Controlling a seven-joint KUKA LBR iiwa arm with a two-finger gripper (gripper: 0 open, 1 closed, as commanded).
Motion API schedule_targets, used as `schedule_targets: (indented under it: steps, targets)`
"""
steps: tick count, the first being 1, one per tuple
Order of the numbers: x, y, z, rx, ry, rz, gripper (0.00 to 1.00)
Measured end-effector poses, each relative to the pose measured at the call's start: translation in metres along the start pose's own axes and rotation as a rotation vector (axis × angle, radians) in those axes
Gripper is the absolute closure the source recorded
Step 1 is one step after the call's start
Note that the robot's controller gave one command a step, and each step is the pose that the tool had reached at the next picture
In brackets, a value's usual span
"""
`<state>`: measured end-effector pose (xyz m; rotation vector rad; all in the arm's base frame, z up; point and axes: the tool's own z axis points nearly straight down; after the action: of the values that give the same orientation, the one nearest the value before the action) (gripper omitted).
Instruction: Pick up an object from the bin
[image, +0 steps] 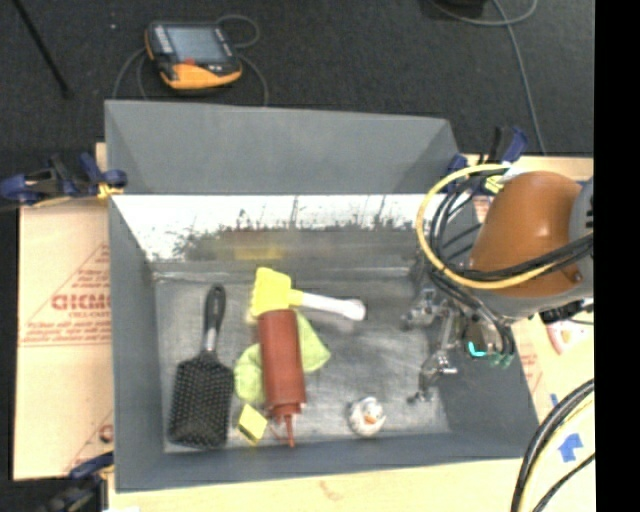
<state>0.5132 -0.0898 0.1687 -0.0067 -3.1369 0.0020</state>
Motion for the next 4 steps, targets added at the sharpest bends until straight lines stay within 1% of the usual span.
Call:
schedule_targets:
  steps: [1, 2, 3, 4]
  targets:
    - [-0.002, 0.000, -0.004, 0.001, -0.008, -0.003, 0.00]
    - [-0.033, 0.029, 0.042, -0.002, -0.011, 0.112, 0.00]
    - [-0.062, 0.041, 0.032, -0.003, -0.004, 0.142, 0.00]
    - [-0.102, 0.088, 0.041, -0.005, -0.012, 0.142, 0.00]
